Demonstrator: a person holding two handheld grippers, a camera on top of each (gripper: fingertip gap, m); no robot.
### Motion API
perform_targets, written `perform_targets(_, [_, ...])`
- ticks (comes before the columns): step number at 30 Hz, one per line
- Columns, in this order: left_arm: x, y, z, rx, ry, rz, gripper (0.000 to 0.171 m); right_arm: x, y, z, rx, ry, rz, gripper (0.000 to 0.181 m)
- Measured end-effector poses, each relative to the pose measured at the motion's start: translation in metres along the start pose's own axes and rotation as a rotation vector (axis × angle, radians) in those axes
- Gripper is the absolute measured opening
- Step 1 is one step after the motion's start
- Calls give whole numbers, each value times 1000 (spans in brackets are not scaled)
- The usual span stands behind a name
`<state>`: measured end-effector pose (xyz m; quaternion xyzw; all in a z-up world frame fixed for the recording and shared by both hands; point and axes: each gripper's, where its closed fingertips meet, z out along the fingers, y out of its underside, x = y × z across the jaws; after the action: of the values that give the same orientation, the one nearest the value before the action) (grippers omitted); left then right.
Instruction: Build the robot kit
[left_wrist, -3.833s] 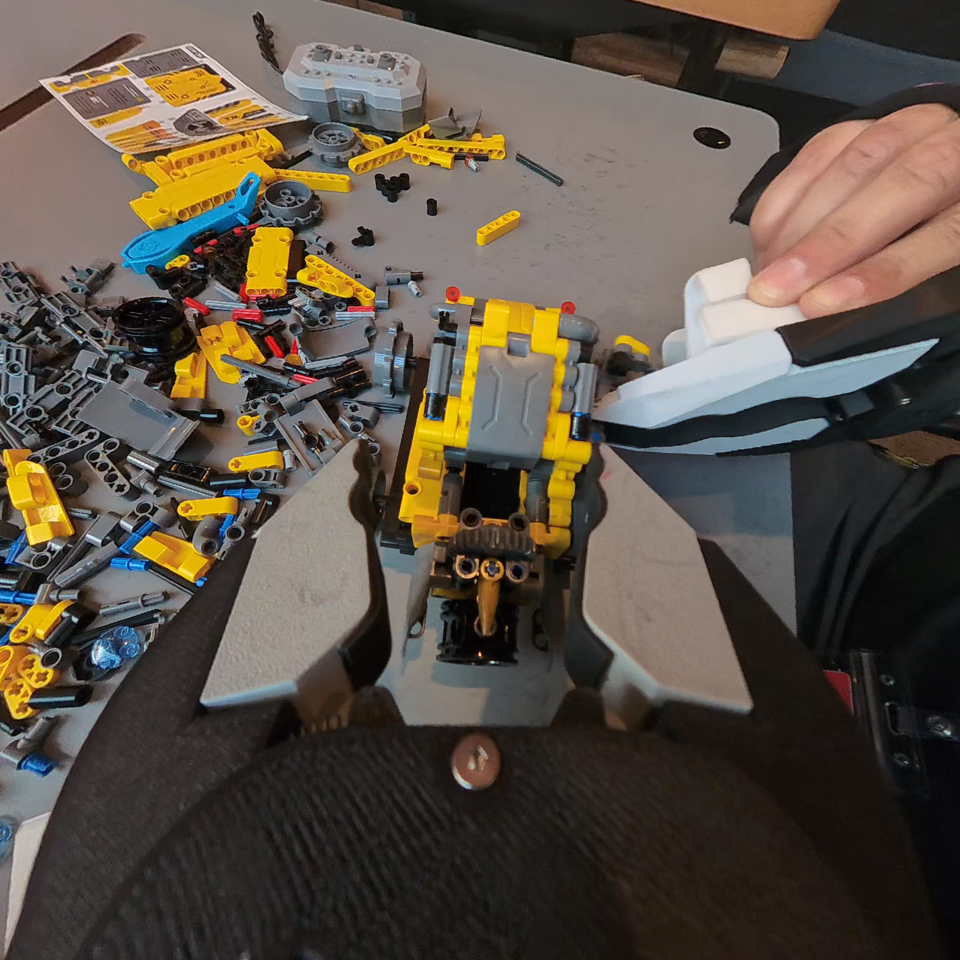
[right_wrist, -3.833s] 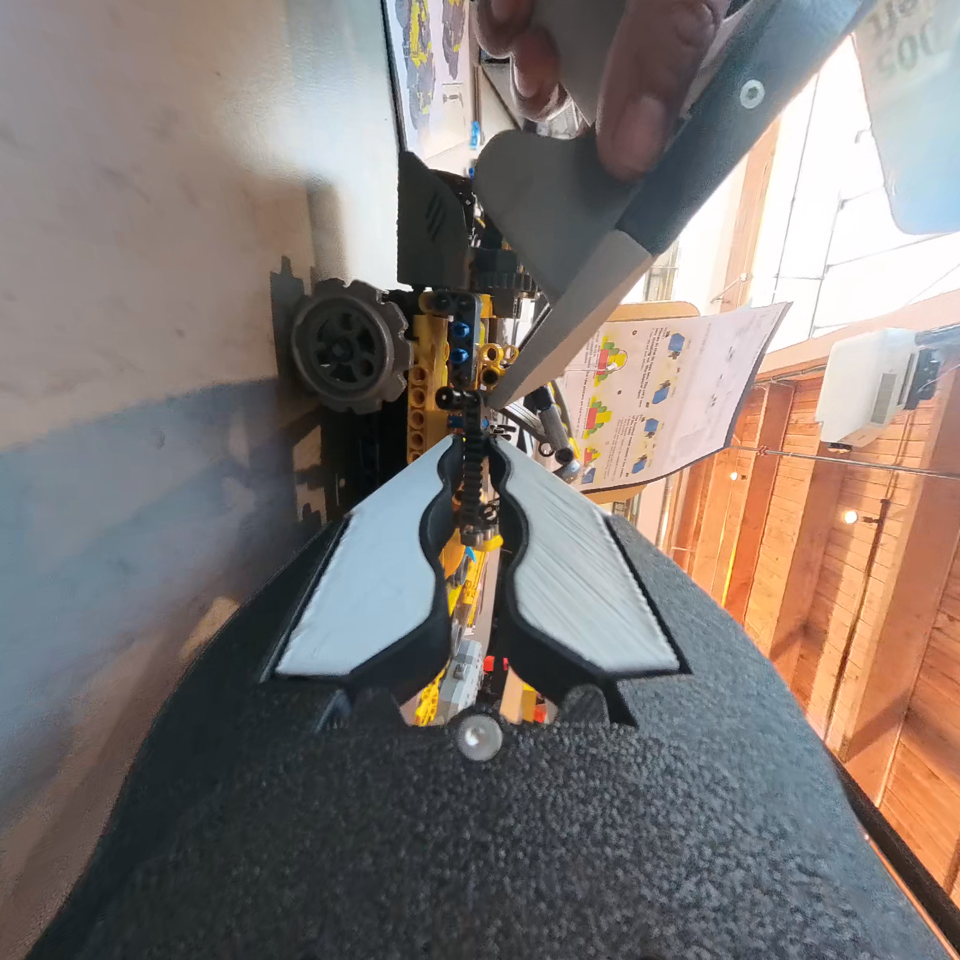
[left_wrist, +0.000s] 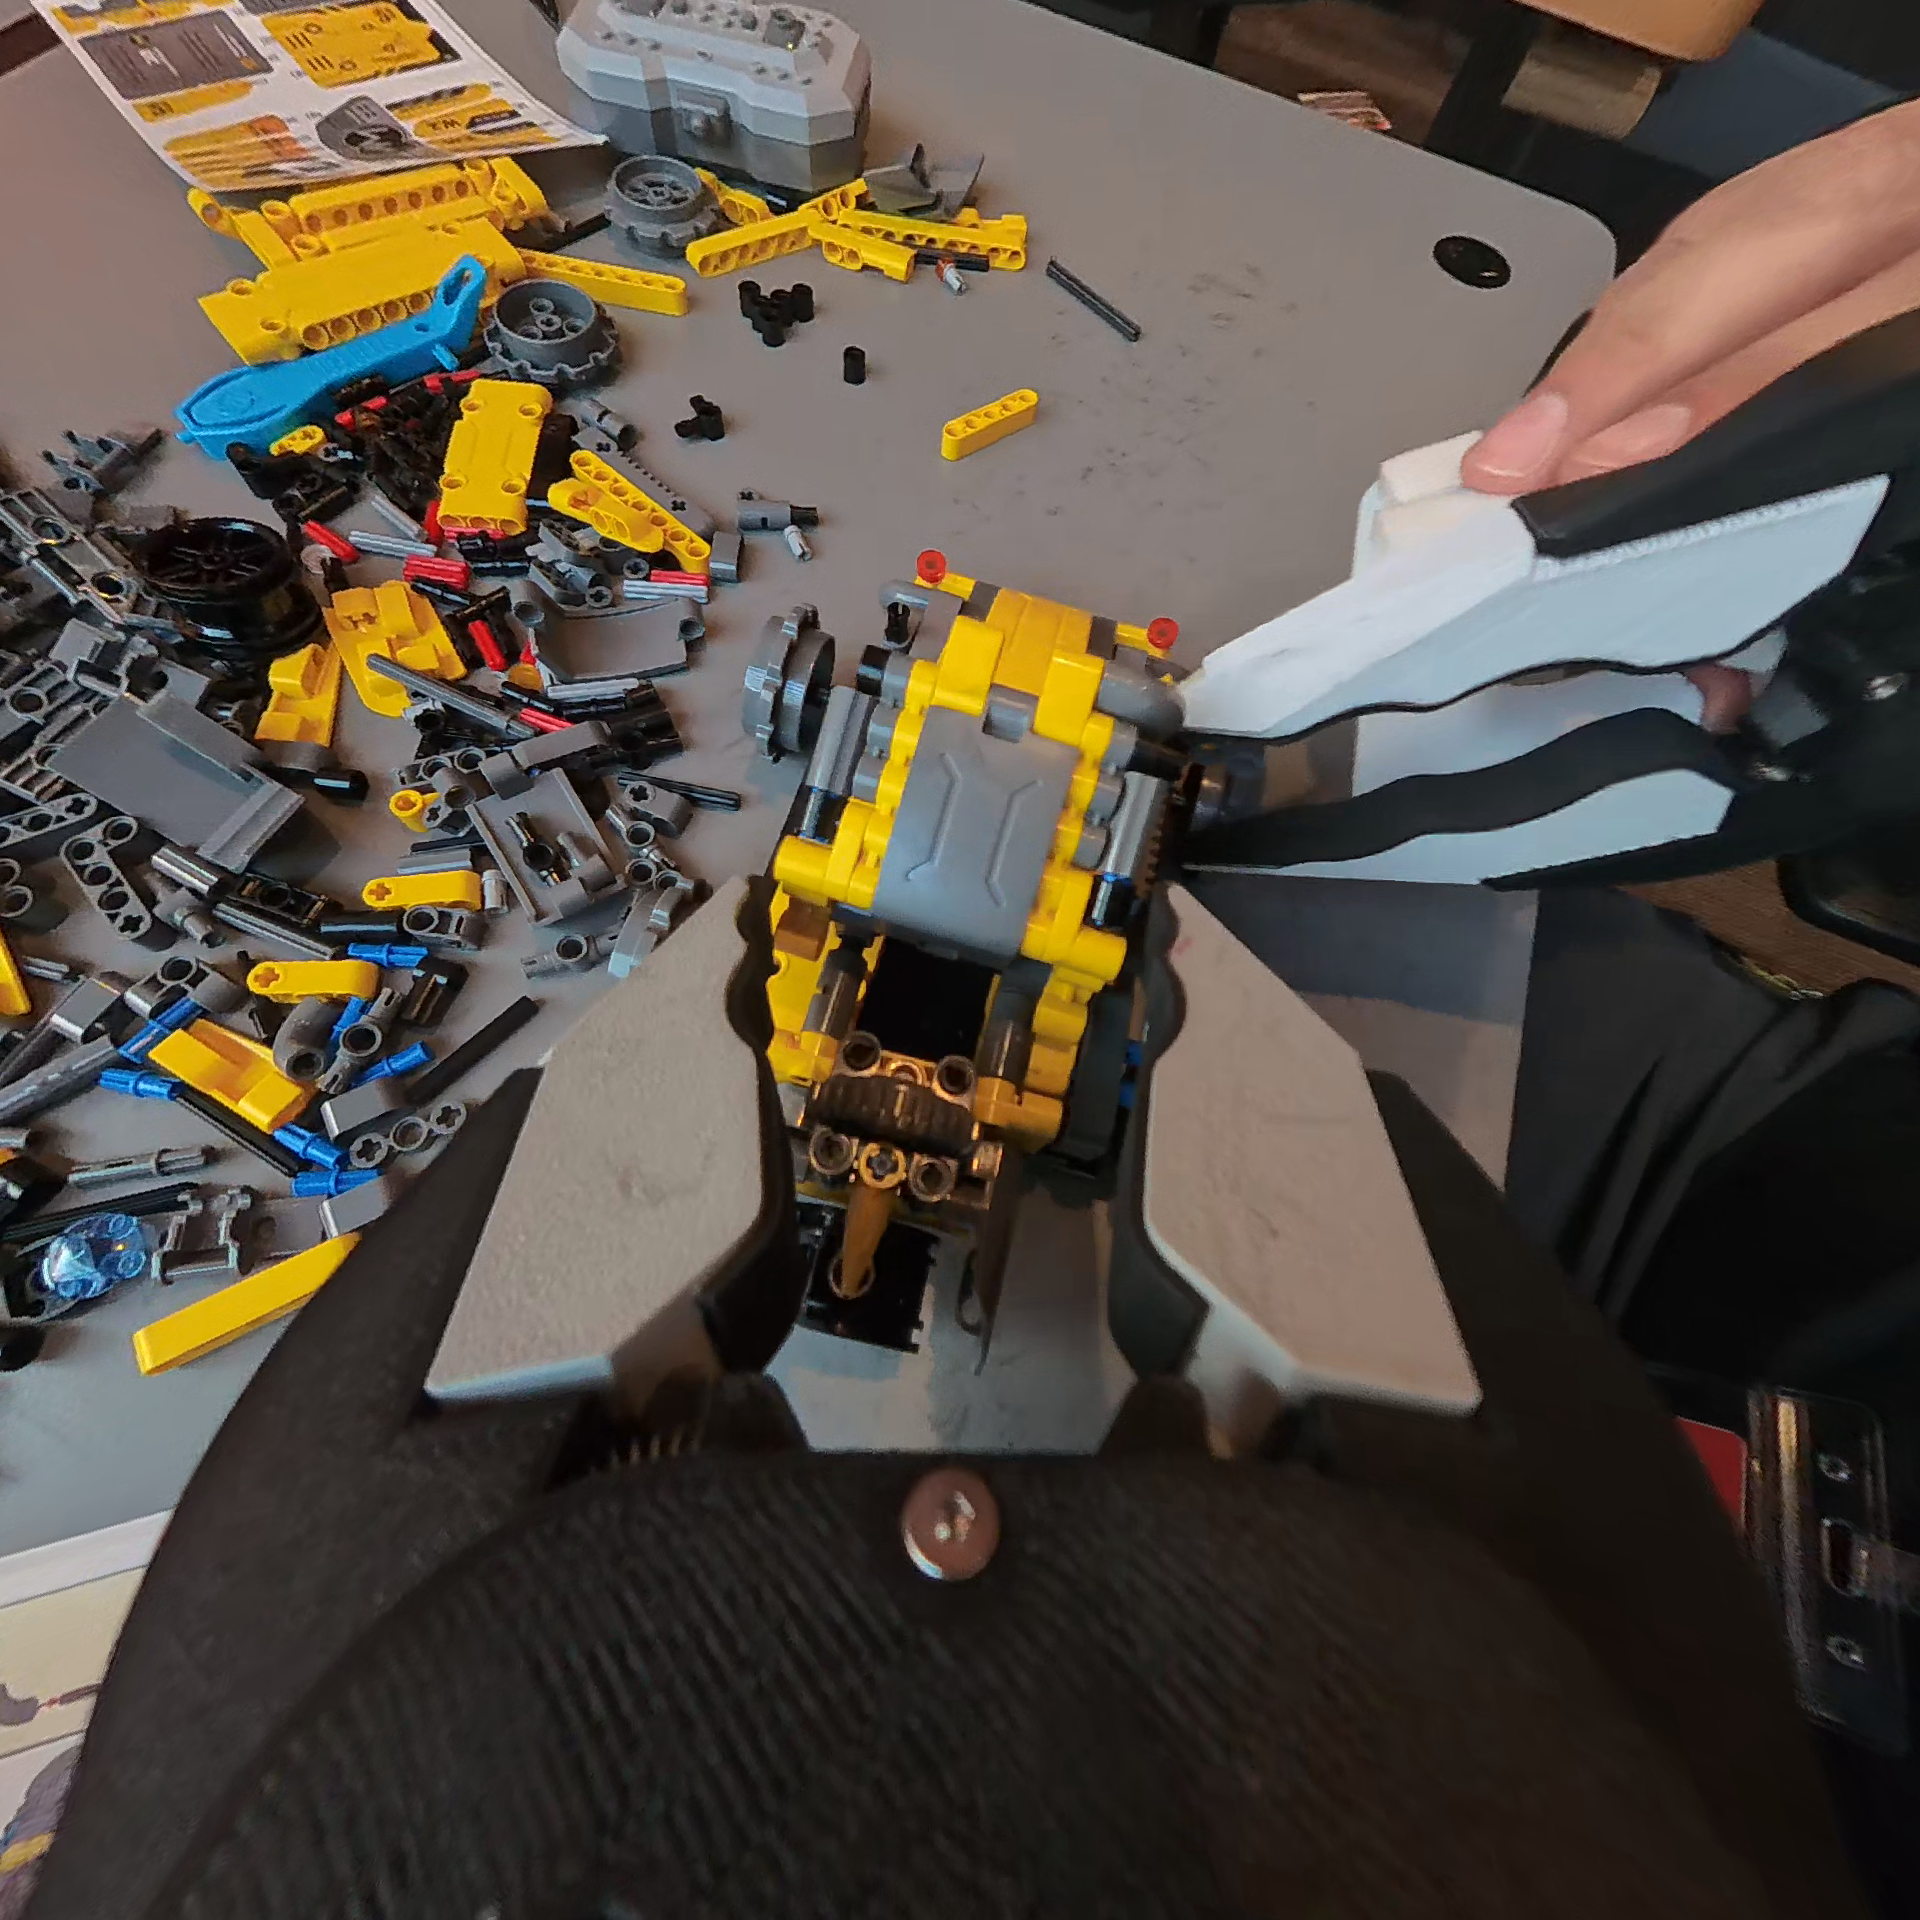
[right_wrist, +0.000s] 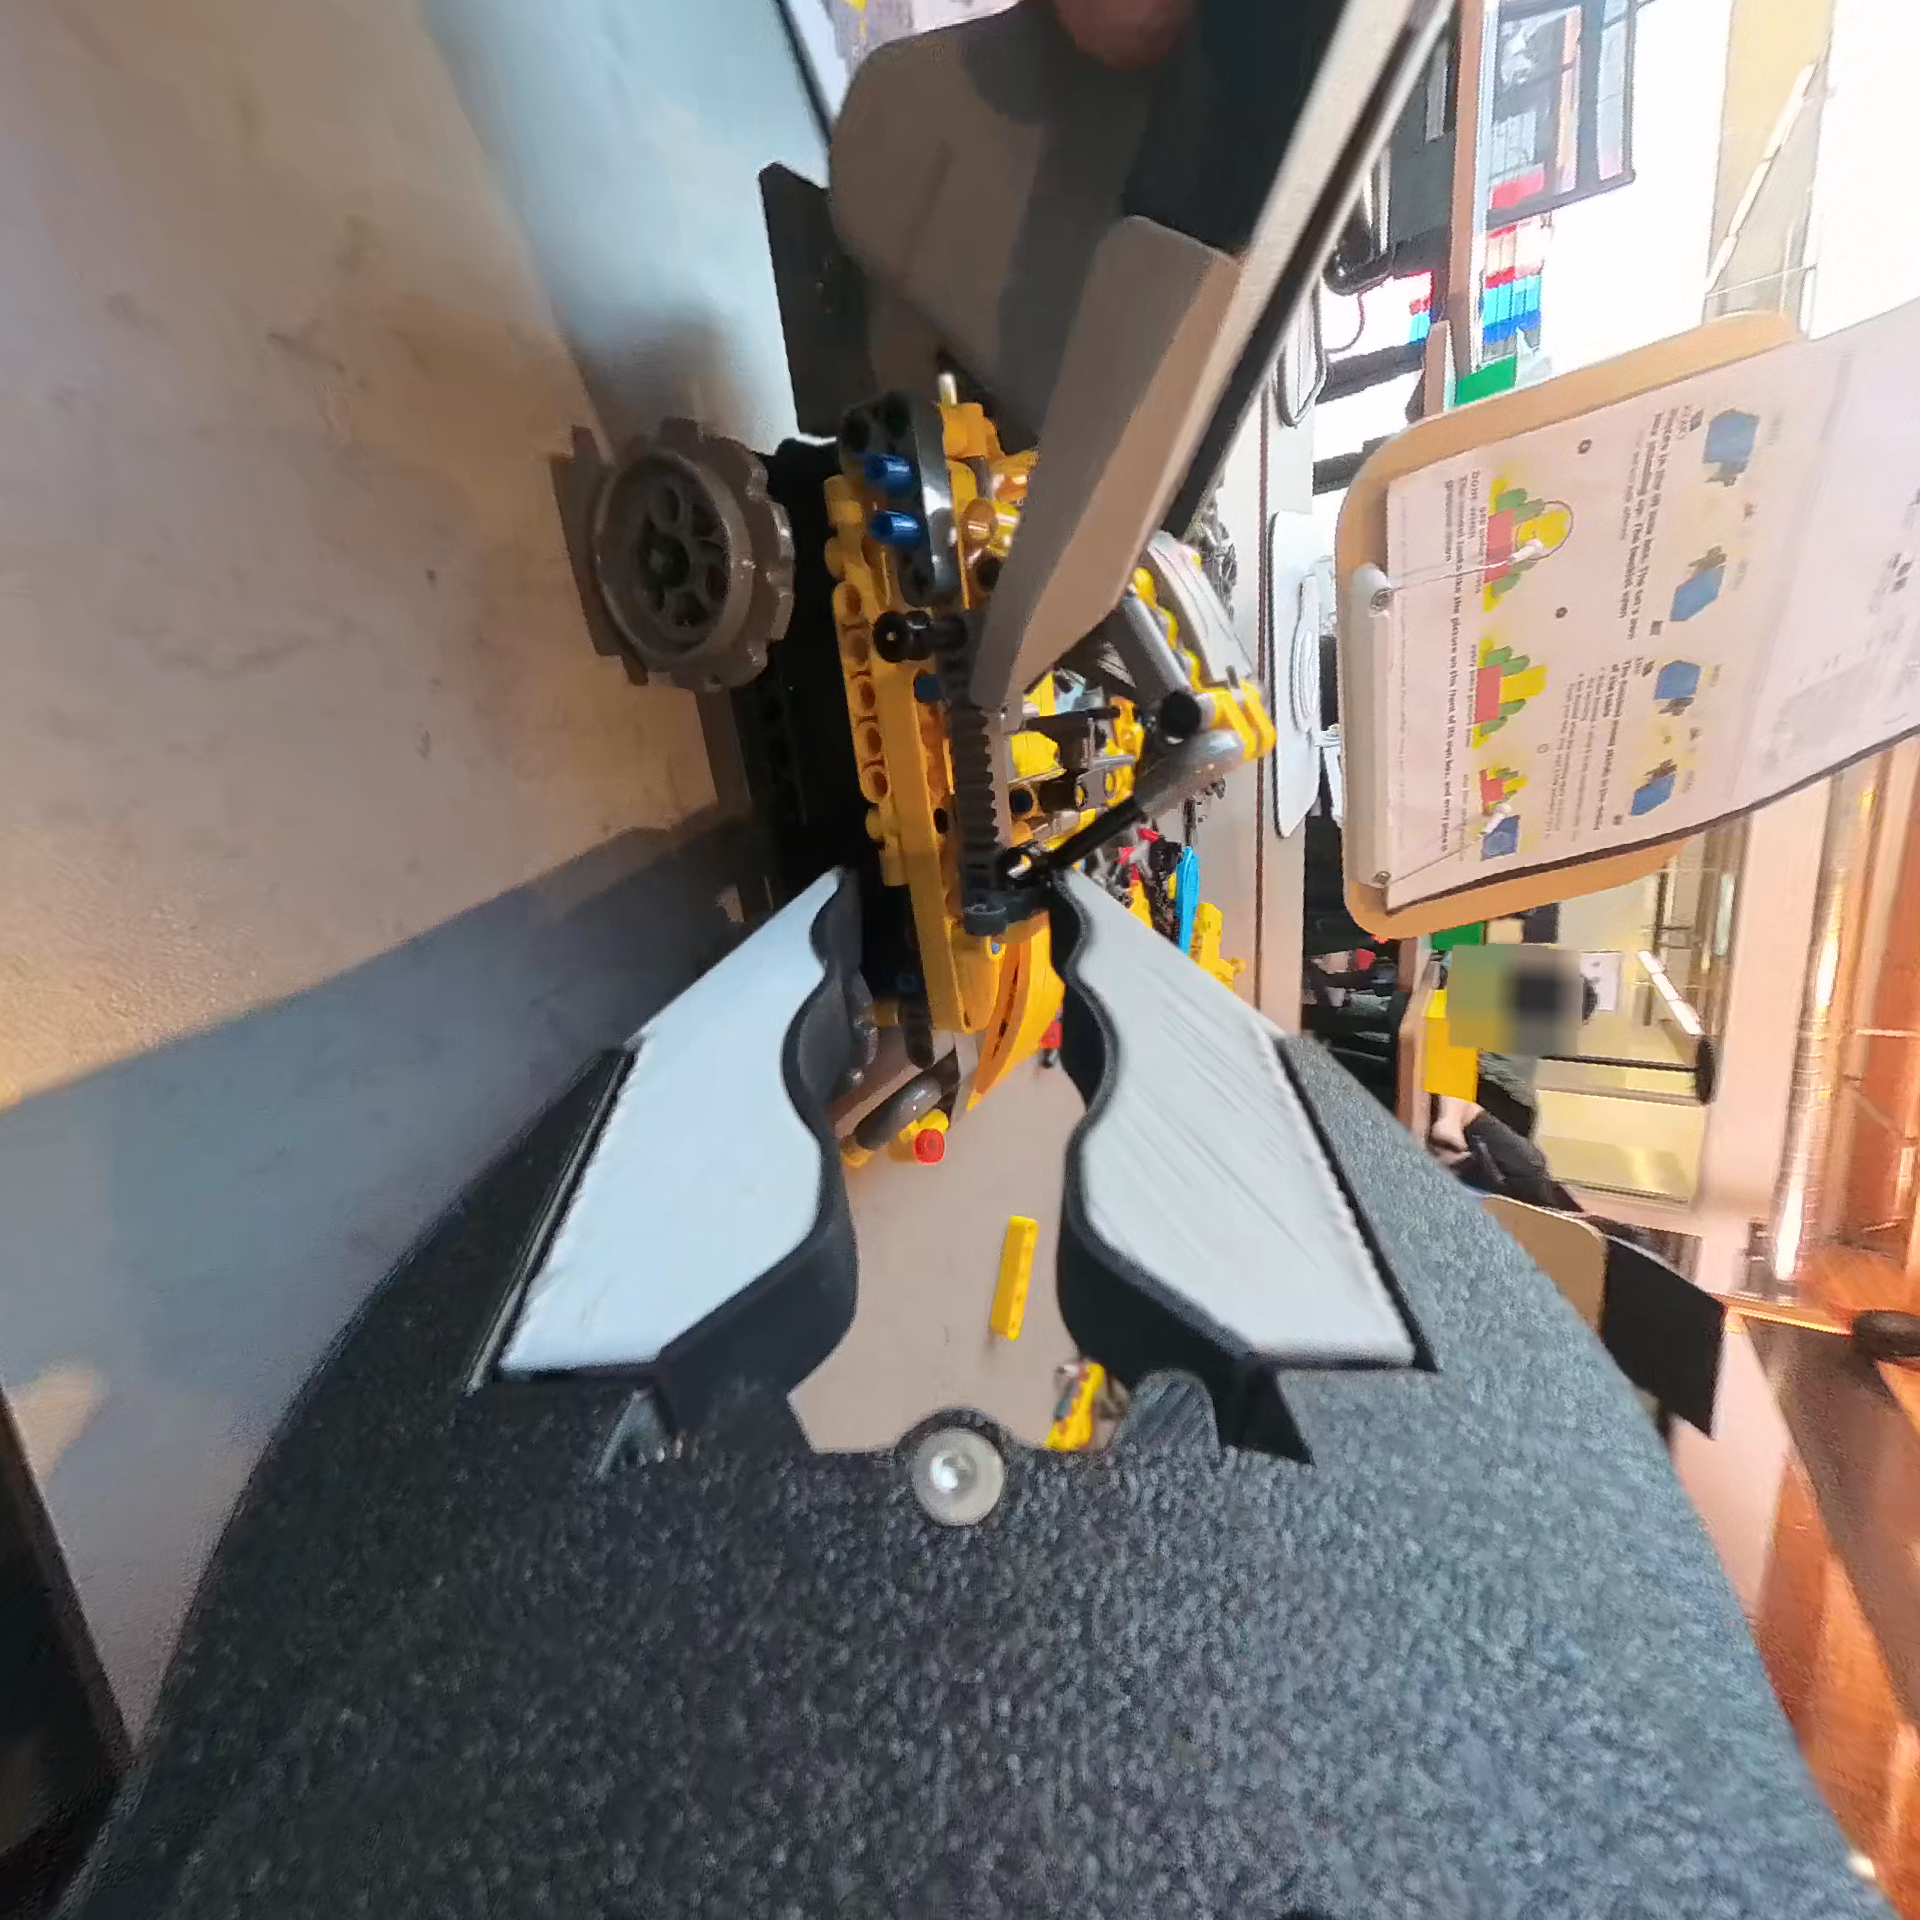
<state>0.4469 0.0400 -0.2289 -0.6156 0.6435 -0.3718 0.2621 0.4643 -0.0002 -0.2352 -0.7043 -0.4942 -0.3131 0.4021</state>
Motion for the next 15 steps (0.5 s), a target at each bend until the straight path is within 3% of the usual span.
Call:
perform_targets(7, [-3,2,-1,1,17,-30,70,6,-8,0,-38,52,-177,41])
perform_targets(11, [-2,2,0,10,26,-35,70,2,-29,-5,44,25,-157,29])
perform_targets(15, [-3,3,0,9,31,-34,70,-2,-23,10,10,-24,-141,39])
